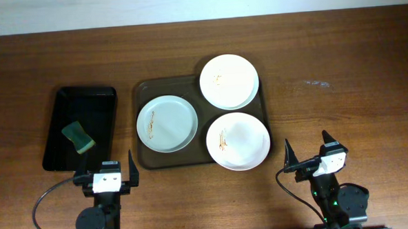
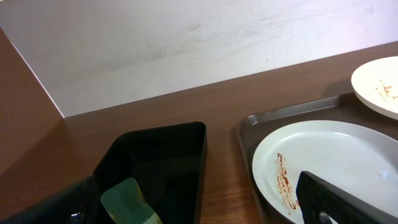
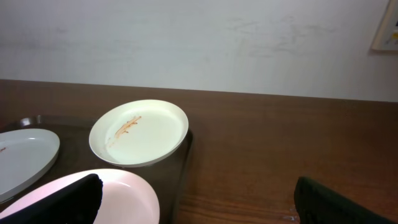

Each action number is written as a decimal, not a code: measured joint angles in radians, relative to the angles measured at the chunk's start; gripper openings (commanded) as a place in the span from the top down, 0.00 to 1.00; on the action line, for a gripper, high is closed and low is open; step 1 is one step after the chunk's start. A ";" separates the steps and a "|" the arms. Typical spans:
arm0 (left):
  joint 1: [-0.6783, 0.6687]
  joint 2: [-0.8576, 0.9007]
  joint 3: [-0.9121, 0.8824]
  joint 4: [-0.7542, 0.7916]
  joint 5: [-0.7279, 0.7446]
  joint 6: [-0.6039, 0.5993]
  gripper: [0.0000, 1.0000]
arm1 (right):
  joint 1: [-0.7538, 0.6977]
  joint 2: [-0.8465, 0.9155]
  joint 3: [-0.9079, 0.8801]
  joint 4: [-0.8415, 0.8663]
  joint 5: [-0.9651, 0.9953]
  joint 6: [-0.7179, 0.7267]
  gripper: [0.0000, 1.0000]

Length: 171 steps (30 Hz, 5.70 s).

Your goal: Clean dirty plates on tray and stack at the side

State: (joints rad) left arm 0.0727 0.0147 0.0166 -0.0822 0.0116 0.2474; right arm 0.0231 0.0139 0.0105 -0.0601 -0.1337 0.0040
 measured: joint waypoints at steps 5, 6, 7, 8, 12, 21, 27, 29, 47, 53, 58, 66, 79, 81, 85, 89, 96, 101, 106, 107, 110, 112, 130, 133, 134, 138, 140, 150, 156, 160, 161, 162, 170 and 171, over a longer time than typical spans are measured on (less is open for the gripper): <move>0.000 0.000 0.000 0.000 0.000 0.000 0.01 | 0.000 0.000 0.000 0.000 0.000 0.000 0.01; 0.000 0.000 0.000 0.000 0.000 0.000 0.01 | 0.000 0.000 0.000 0.000 0.000 0.000 0.02; 0.000 0.000 0.000 0.000 0.000 0.000 0.01 | 0.000 0.000 0.000 0.000 0.000 0.000 0.02; 0.000 0.000 0.000 0.000 0.000 0.000 0.01 | 0.000 0.000 0.000 0.000 0.000 0.000 0.02; 0.000 0.000 0.000 0.000 0.000 0.000 0.01 | 0.000 0.000 0.000 0.000 0.000 0.000 0.02; 0.000 0.000 0.000 0.000 0.000 0.000 0.01 | 0.000 0.000 0.000 0.000 0.000 0.000 0.02; 0.000 0.000 0.000 0.000 0.000 0.000 0.01 | 0.000 0.000 0.000 0.000 0.000 0.000 0.02; 0.000 0.000 0.000 0.000 0.000 0.000 0.01 | 0.000 0.000 0.000 0.000 0.000 0.000 0.02; 0.000 0.000 0.000 0.000 0.000 0.000 0.01 | 0.000 0.000 0.000 0.000 0.000 0.000 0.02; 0.000 0.000 0.000 0.000 0.000 0.000 0.01 | 0.000 0.000 0.000 0.000 0.000 0.000 0.02; 0.000 0.000 0.000 0.000 0.000 0.000 0.01 | 0.000 0.000 0.000 0.004 -0.001 0.000 0.02; 0.000 0.000 -0.004 0.193 0.083 0.000 0.01 | 0.000 0.000 0.003 0.072 -0.007 0.000 0.02; 0.000 0.298 0.396 0.013 0.116 0.000 0.01 | 0.000 0.048 0.235 0.061 -0.008 0.000 0.02; 0.001 0.381 0.491 -0.042 0.117 0.001 0.01 | 0.000 0.092 0.288 0.019 -0.008 0.000 0.02; 0.001 0.537 0.663 -0.159 0.120 0.000 0.01 | 0.000 0.203 0.392 -0.057 -0.010 0.000 0.02; 0.001 0.745 0.897 -0.344 0.120 0.001 0.01 | 0.000 0.370 0.542 -0.151 -0.029 0.000 0.02; 0.001 1.129 1.335 -0.752 0.160 0.001 0.01 | 0.000 0.735 0.929 -0.457 -0.061 -0.001 0.02; 0.001 1.381 1.524 -0.918 0.217 0.001 0.01 | 0.000 0.990 1.217 -0.731 -0.071 -0.002 0.02; 0.001 1.558 1.538 -0.950 0.249 -0.005 0.01 | 0.000 1.157 1.314 -0.785 -0.125 0.018 0.02; 0.001 1.584 1.538 -0.966 0.268 -0.006 0.01 | 0.000 1.189 1.314 -0.784 -0.146 0.021 0.02; 0.001 1.616 1.538 -0.983 0.294 -0.008 0.01 | 0.000 1.245 1.314 -0.759 -0.206 0.025 0.02; 0.001 1.635 1.538 -0.986 0.279 -0.035 0.01 | 0.000 1.281 1.314 -0.753 -0.227 0.045 0.02; 0.251 1.701 1.336 -0.868 -0.205 -0.759 0.56 | 0.320 1.549 1.314 -0.633 -0.012 0.281 0.09; 0.251 1.744 1.272 -0.785 -0.213 -0.764 0.57 | 0.342 1.576 1.314 -0.620 -0.005 0.283 0.10; 0.251 1.754 1.250 -0.755 -0.216 -0.765 0.57 | 0.346 1.580 1.314 -0.619 -0.004 0.284 0.10; 0.251 1.814 1.193 -0.632 -0.226 -0.755 0.58 | 0.349 1.590 1.314 -0.619 0.002 0.284 0.10; 0.251 1.847 1.188 -0.613 -0.227 -0.733 0.62 | 0.349 1.592 1.314 -0.619 0.003 0.284 0.10; 0.251 1.902 1.188 -0.542 -0.226 -0.661 0.99 | 0.350 1.592 1.314 -0.614 0.021 0.284 0.11; 0.251 1.902 1.257 -0.698 -0.187 -0.623 0.99 | 0.353 1.596 1.314 -0.518 0.017 0.348 0.18; 0.247 1.852 1.344 -0.768 -0.093 -0.563 0.99 | 0.393 1.636 1.316 -0.422 -0.017 0.393 0.23; 0.241 1.808 1.368 -0.776 -0.061 -0.540 0.99 | 0.412 1.665 1.316 -0.391 -0.029 0.399 0.25; 0.236 1.788 1.376 -0.776 -0.049 -0.529 0.99 | 0.422 1.681 1.316 -0.380 -0.040 0.406 0.27; 0.078 1.625 1.388 -0.786 0.031 -0.370 0.99 | 0.497 1.870 1.317 -0.278 -0.097 0.468 0.41; 0.056 1.625 1.388 -0.786 0.034 -0.355 0.99 | 0.497 1.891 1.317 -0.271 -0.101 0.472 0.44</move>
State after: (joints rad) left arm 0.1287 1.6402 1.4048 -0.8680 0.0460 -0.1078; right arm 0.5198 1.9053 1.3277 -0.3309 -0.2344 0.4755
